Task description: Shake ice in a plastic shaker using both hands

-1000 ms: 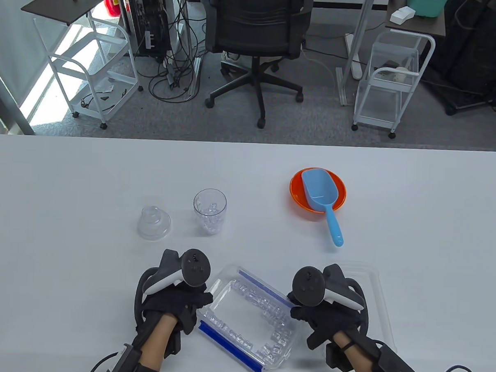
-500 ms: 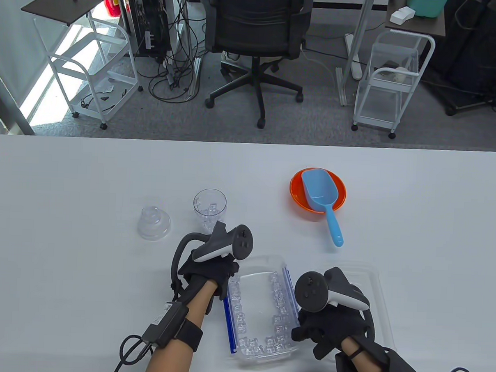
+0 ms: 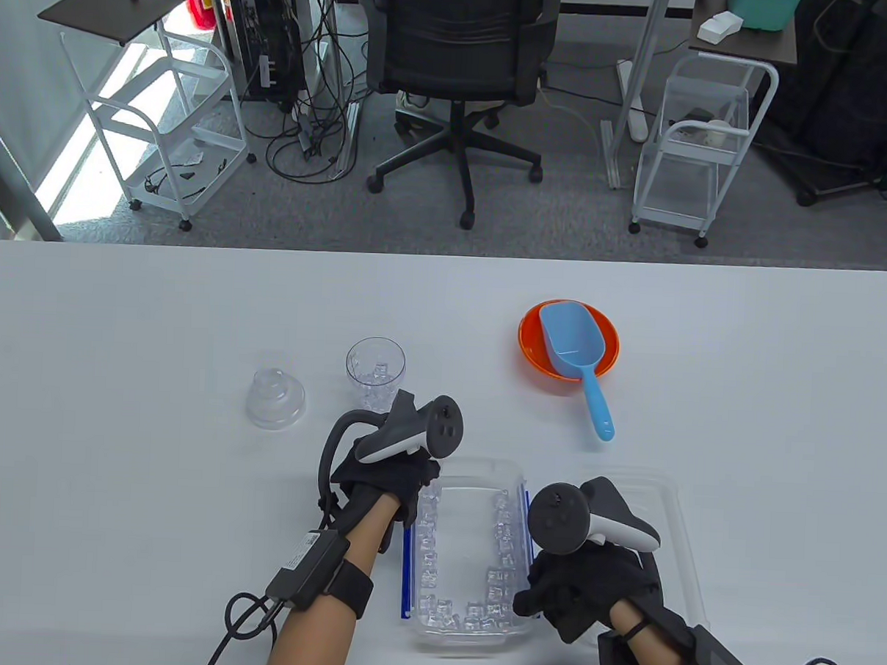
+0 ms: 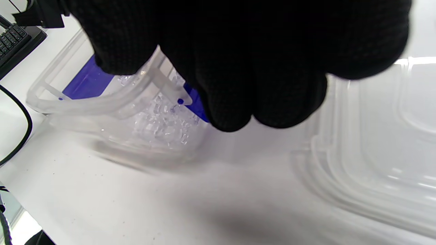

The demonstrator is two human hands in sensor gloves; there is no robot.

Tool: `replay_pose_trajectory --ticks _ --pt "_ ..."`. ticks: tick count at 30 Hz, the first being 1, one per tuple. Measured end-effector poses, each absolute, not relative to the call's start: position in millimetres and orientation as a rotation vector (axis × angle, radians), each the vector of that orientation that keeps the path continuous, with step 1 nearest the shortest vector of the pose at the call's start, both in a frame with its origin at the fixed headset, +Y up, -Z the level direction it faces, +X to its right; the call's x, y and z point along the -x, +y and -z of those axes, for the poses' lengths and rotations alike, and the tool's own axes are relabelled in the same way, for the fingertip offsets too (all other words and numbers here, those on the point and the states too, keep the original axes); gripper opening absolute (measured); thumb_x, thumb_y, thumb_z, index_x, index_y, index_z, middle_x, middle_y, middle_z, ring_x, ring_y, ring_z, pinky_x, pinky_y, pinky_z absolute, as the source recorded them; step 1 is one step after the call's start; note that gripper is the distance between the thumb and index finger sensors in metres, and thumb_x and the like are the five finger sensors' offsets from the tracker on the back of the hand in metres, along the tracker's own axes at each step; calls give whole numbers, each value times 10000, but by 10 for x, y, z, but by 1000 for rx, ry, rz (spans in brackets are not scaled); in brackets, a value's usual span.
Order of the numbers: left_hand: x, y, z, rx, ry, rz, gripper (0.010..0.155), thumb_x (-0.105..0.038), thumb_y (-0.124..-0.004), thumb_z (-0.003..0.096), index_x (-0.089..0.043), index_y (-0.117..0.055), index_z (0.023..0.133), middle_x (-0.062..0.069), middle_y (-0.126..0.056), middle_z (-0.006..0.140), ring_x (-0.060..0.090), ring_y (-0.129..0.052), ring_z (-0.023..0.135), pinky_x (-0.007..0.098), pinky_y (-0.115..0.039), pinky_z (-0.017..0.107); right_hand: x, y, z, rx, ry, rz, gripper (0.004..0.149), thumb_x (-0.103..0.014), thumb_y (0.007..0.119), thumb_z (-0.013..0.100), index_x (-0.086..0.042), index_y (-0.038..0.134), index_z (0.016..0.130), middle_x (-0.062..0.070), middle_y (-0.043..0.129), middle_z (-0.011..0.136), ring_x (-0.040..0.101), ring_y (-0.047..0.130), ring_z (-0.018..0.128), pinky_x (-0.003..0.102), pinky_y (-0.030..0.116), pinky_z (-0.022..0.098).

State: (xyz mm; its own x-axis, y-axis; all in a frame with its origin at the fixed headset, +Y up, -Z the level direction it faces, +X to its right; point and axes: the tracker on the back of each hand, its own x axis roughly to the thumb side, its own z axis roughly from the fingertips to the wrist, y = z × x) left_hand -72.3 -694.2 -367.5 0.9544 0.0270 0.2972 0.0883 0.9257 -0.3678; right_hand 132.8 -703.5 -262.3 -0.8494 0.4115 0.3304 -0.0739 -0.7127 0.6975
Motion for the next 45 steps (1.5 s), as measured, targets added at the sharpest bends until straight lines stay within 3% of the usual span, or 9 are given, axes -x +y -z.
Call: replay_pose_trajectory --ticks 4,11,21,25,29,33,39,43,45 --pt "790 -6887 3649 375 -336 1 575 -469 -675 575 -109 -659 1024 70 -979 745 210 -1044 528 312 -880 391 -1424 -6922 2635 -650 1004 -2601 533 -395 767 512 69 927 718 208 1071 552 411 1059 381 504 892 260" --pt "1089 -6649 3426 205 -328 -129 647 -516 -613 586 -47 -656 1030 150 -972 801 272 -1051 517 348 -878 371 -1857 -6465 2641 -502 658 -2468 553 -408 717 553 32 868 851 245 1004 678 448 1008 484 524 857 332" --pt "1382 -6625 2781 127 -344 -97 652 -525 -604 589 -48 -665 1030 150 -977 801 274 -1052 525 348 -880 377 -2549 -6492 2831 169 324 -2455 729 -455 638 594 63 502 1088 372 733 951 603 792 745 649 720 495" --pt "1382 -6678 2688 97 -372 -124 651 -525 -603 590 -47 -666 1028 150 -978 798 272 -1053 524 347 -881 376 -2630 -6872 2882 375 566 -2553 869 -500 644 579 53 253 1124 447 393 1104 768 481 865 776 596 534" --pt "1401 -6749 2657 125 -386 -124 649 -521 -603 590 -44 -665 1025 150 -976 796 270 -1053 526 345 -881 375 -2666 -7387 2910 500 832 -2474 1047 -565 626 547 38 -89 1017 478 69 1060 787 231 883 856 427 538" --pt "1407 -6796 2641 137 -395 -104 649 -521 -603 588 -43 -669 1021 150 -978 795 271 -1054 524 345 -882 373 -2618 -7593 2915 593 992 -2581 1086 -519 699 521 6 -132 983 448 -11 1031 747 87 880 870 346 553" --pt "1360 -6759 2610 107 -416 -105 650 -522 -604 587 -43 -666 1023 149 -977 796 270 -1055 525 342 -883 372 -2524 -7447 2907 702 779 -2859 1138 -520 742 406 47 -22 1030 349 440 1028 595 547 917 692 611 628" --pt "1356 -6719 2580 74 -424 -117 650 -523 -603 587 -44 -667 1021 146 -980 793 265 -1056 523 339 -885 369 -2591 -7267 2877 637 682 -2779 1093 -398 804 422 82 27 1022 216 630 911 331 860 668 516 795 526" --pt "1362 -6704 2571 61 -402 -130 650 -521 -604 587 -39 -669 1019 149 -981 789 268 -1057 518 340 -884 365 -2656 -7159 2858 553 639 -2638 1030 -329 818 453 82 70 1030 168 679 858 253 878 585 430 839 456"
